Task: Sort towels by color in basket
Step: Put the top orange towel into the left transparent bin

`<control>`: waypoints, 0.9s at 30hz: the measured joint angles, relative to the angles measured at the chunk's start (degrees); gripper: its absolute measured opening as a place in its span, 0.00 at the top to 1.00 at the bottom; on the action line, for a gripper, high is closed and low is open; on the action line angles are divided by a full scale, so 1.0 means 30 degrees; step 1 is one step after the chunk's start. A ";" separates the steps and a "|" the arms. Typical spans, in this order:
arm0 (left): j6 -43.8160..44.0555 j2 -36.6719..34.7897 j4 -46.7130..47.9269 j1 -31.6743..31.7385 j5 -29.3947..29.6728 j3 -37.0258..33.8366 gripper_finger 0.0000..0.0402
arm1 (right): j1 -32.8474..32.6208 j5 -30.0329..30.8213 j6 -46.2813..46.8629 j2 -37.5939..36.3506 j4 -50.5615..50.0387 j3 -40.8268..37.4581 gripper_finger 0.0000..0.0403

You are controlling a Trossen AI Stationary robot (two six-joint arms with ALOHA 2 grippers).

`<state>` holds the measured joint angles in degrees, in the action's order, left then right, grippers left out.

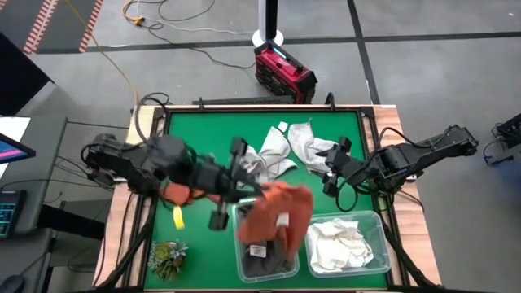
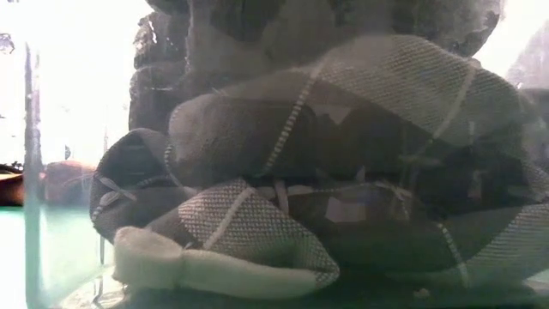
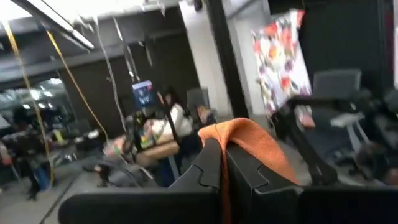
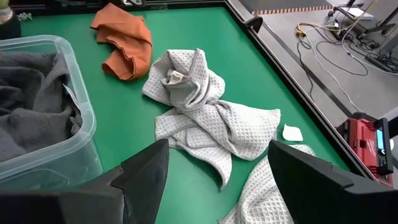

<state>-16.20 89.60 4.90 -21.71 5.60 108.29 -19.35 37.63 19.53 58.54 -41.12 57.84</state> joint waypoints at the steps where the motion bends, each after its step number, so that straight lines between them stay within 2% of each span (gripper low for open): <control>1: -0.0108 0.0188 0.0257 -0.0244 0.0332 0.0000 1.00 | 0.0000 0.0006 0.0000 0.0000 0.0000 0.0000 0.24; 6: -0.0134 0.0889 0.2914 -0.1010 0.2319 -0.0010 1.00 | 0.0002 0.0013 0.0000 0.0000 0.0000 0.0000 0.24; 12: 0.2446 0.0954 0.8142 -0.1109 0.5081 -0.0015 1.00 | 0.0000 0.0021 0.0042 0.0000 0.0000 0.0000 0.24; 19: 0.4788 0.0954 1.3780 -0.1094 1.0462 -0.0015 1.00 | 0.0237 0.0028 0.0036 0.0000 0.0007 0.0000 0.24; 21: 0.4854 0.0954 1.4498 -0.1094 1.1428 -0.0015 1.00 | 0.0255 0.0028 0.0036 0.0000 0.0007 0.0000 0.24; 25: 0.4536 0.0925 1.4437 -0.1470 1.1836 -0.0015 1.00 | 0.0255 0.0028 0.0029 0.0000 0.0007 0.0000 0.24; 27: 0.4103 0.0783 1.4369 -0.1929 1.2864 -0.0015 1.00 | 0.0255 0.0028 0.0029 0.0000 0.0007 0.0000 0.24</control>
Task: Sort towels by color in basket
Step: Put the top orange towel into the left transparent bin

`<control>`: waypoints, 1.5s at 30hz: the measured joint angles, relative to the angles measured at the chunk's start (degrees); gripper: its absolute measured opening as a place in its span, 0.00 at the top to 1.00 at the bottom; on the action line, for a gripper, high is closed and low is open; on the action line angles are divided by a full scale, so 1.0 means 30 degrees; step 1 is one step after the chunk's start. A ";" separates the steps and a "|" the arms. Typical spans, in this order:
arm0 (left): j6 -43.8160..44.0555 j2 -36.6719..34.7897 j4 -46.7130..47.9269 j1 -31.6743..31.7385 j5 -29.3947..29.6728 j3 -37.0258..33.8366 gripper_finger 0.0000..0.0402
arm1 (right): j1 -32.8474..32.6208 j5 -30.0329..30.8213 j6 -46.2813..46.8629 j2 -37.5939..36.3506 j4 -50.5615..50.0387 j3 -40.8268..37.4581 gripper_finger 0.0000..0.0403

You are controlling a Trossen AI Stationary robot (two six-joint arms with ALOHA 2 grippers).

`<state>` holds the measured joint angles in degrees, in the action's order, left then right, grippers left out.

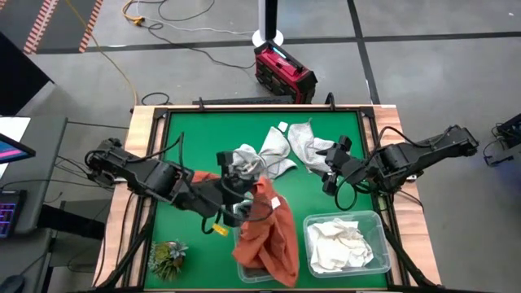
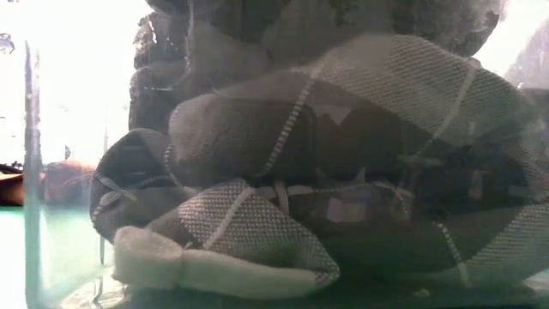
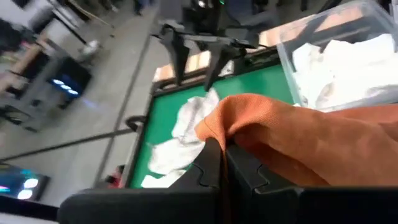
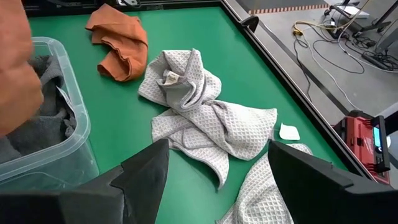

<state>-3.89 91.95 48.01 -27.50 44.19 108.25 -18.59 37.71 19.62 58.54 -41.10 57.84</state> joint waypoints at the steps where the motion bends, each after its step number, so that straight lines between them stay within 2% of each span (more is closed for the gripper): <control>1: -0.0307 -0.0054 -0.0108 -0.0162 0.0737 0.0000 1.00 | 0.0000 0.0000 -0.0007 0.0000 0.0000 0.0000 0.24; 6: -0.2671 -0.0038 -0.1652 -0.1455 0.3952 0.0000 1.00 | 0.0000 0.0000 -0.0029 0.0000 0.0014 0.0000 0.24; 11: -0.3574 -0.0062 -0.2136 -0.2195 0.3890 0.0000 1.00 | 0.0000 0.0000 -0.0044 0.0000 0.0334 0.0000 0.24; 14: -0.2599 -0.0062 -0.1719 -0.1856 0.1160 -0.0392 1.00 | 0.0000 0.0000 -0.0040 0.0000 0.0436 0.0000 0.24; 20: -0.0100 0.0387 -0.1816 -0.0080 -0.6958 -0.2011 1.00 | 0.0000 -0.0007 -0.0036 0.0000 0.0430 0.0000 0.24; 26: 0.0980 0.1970 -0.1795 0.1165 -1.4121 -0.2317 1.00 | 0.0000 -0.0015 -0.0036 0.0000 0.0423 0.0000 0.24; 28: 0.0972 0.2739 -0.2119 0.1397 -1.5876 -0.2310 1.00 | -0.0001 -0.0015 -0.0036 0.0000 0.0415 0.0000 0.24; 32: 0.1555 0.4604 -0.3008 0.2027 -1.7757 -0.2308 1.00 | 0.0000 -0.0017 -0.0029 0.0000 0.0423 0.0000 0.24; 37: 0.3476 0.6566 -0.2801 0.2958 -1.9159 -0.1453 1.00 | 0.0000 -0.0022 -0.0028 0.0000 0.0415 0.0000 0.24; 42: 0.5449 0.8006 -0.2420 0.3774 -1.9310 -0.1030 1.00 | 0.0000 -0.0029 -0.0022 -0.0007 0.0422 0.0000 0.24; 45: 0.5686 0.8905 -0.1524 0.3848 -1.9244 -0.0991 1.00 | 0.0000 -0.0044 -0.0015 -0.0007 0.0415 0.0000 0.24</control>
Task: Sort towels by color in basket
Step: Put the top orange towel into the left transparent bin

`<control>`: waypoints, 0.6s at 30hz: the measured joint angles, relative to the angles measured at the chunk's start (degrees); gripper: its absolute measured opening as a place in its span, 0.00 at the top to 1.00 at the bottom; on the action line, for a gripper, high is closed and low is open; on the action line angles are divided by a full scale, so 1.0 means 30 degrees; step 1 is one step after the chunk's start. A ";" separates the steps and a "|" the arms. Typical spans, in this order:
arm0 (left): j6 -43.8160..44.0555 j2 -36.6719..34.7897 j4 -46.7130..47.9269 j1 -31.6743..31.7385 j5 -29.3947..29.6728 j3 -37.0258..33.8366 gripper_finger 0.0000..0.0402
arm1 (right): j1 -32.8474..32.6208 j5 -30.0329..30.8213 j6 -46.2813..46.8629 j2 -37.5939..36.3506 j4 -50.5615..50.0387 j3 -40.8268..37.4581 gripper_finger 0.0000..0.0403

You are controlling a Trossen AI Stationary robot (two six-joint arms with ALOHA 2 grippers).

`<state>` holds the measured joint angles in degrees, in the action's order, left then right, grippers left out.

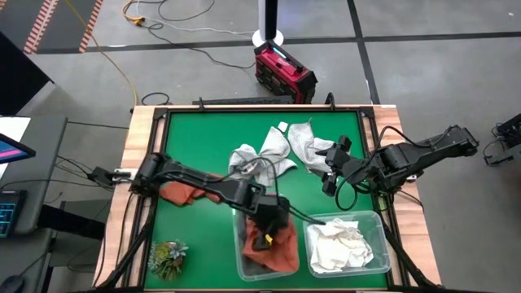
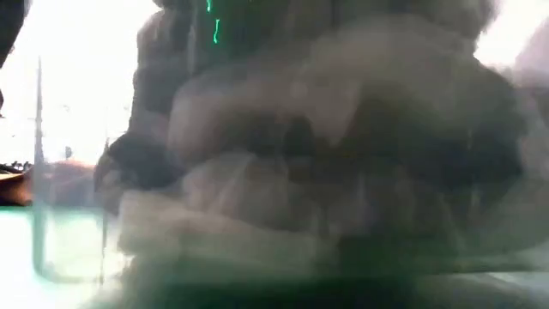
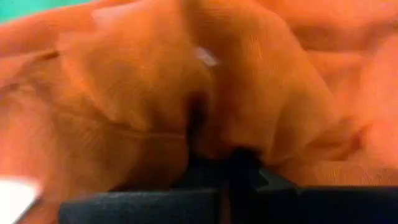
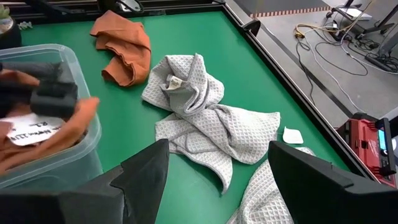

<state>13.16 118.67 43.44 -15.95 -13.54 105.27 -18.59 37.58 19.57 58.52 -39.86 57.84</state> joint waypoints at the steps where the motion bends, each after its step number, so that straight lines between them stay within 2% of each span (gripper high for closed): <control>1: -0.0036 0.0284 0.0317 -0.0053 -0.0069 0.0000 1.00 | -0.0003 0.0000 0.0003 0.0000 -0.0005 0.0000 0.24; 9: -0.3926 0.1345 0.1698 -0.0998 0.0717 0.0029 1.00 | -0.0007 -0.0014 0.0000 0.0000 -0.0007 0.0000 0.24; 15: -0.8103 0.1357 0.1733 -0.2460 0.4583 0.0013 0.99 | 0.0000 -0.0009 0.0000 0.0000 -0.0007 0.0000 0.24; 18: -0.9477 0.1372 0.1225 -0.2851 0.6080 -0.0014 0.95 | 0.0000 -0.0013 -0.0006 0.0000 -0.0007 0.0000 0.24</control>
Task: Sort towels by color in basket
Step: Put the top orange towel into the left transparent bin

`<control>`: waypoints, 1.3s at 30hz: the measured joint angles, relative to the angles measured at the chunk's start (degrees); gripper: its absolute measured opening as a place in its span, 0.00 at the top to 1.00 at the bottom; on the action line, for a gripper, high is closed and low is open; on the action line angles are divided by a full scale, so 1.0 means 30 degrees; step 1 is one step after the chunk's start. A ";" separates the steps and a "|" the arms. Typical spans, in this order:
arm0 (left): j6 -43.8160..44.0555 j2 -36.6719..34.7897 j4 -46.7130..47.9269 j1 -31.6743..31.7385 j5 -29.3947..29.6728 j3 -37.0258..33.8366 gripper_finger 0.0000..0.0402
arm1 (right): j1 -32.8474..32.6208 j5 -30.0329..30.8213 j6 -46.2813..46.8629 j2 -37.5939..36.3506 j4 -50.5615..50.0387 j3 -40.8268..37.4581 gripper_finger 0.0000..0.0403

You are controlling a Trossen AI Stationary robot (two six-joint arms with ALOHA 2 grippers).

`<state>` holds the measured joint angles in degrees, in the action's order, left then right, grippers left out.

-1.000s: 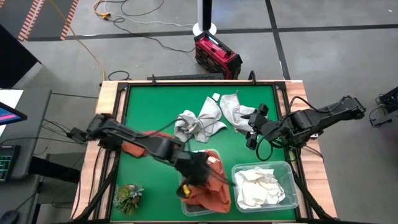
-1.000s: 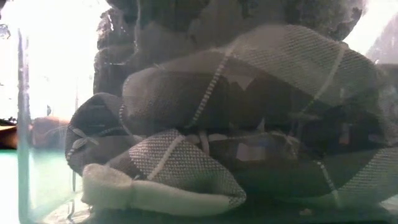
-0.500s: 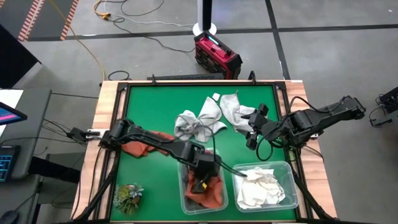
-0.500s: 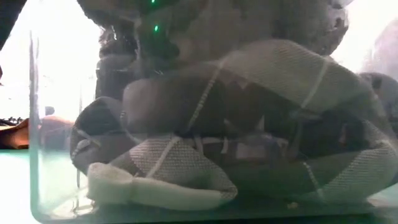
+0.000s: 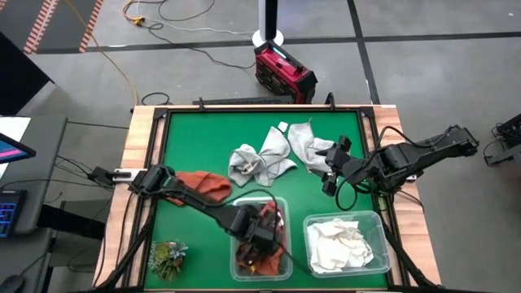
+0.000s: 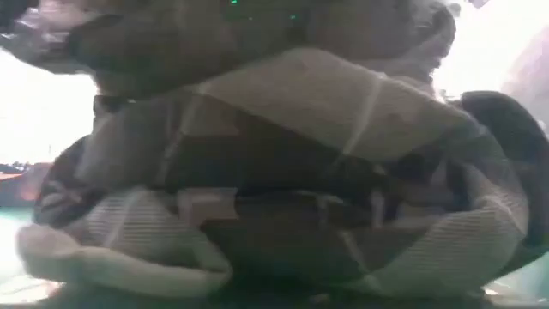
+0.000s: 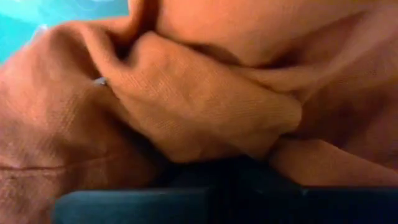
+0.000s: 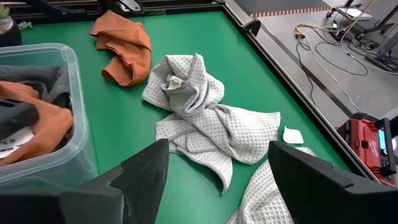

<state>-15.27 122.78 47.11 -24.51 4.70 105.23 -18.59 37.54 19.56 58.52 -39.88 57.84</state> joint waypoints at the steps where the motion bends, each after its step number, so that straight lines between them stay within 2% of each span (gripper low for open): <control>1: -0.0266 0.0007 -0.0194 -0.0016 0.0193 -0.0006 0.93 | 0.0000 -0.0002 -0.0002 0.0000 0.0000 0.0000 0.24; 7: -0.0952 -0.0005 -0.0099 0.0391 -0.0982 -0.0213 0.83 | -0.0001 -0.0002 0.0006 0.0000 0.0001 0.0000 0.24; 17: -0.0896 -0.0029 -0.0416 0.0727 -0.1130 -0.1000 0.77 | 0.0124 0.0035 -0.0038 0.0000 0.0000 0.0000 0.24; 29: -0.0898 -0.0011 0.4189 0.0764 -0.0926 0.3920 0.60 | 0.0124 0.0038 -0.0031 0.0000 -0.0066 0.0000 0.24; 39: -0.1843 -0.0051 0.7820 0.0830 -0.1311 0.7459 0.58 | 0.0124 0.0042 -0.0031 0.0000 -0.0144 0.0000 0.24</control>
<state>-20.80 122.63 70.57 -22.02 0.77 127.61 -18.22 37.67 19.46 58.52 -40.31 57.84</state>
